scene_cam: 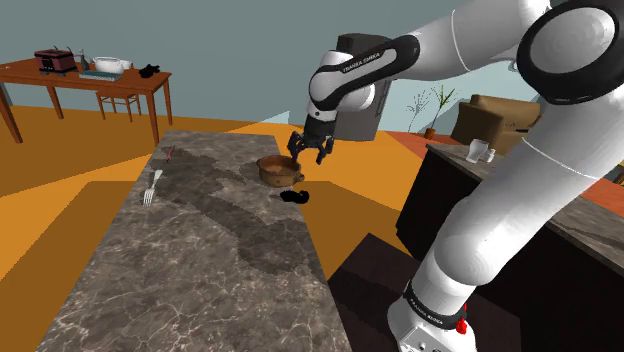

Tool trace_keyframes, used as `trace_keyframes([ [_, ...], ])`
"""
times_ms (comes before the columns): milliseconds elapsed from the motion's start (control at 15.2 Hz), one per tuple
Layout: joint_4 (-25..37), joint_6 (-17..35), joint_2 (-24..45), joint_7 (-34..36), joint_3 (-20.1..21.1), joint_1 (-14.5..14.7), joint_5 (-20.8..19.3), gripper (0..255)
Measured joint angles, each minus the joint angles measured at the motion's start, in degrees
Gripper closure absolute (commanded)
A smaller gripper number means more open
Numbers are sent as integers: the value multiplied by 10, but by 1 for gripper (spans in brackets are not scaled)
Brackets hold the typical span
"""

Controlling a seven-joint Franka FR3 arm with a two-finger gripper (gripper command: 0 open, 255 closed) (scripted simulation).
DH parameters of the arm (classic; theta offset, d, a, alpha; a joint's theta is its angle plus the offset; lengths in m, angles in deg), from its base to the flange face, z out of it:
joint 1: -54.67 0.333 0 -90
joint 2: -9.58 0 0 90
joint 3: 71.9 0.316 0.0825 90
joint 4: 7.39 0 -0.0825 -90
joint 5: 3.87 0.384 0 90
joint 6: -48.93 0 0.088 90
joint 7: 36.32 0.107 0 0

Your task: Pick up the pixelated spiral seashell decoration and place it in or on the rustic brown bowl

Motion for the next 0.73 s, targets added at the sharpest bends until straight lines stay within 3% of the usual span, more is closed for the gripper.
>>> trace_keyframes([
  [528, 68, 102, 174, -10, -19, -14, 80, 0],
  [726, 82, 117, 205, -19, -19, -19, 96, 0],
])
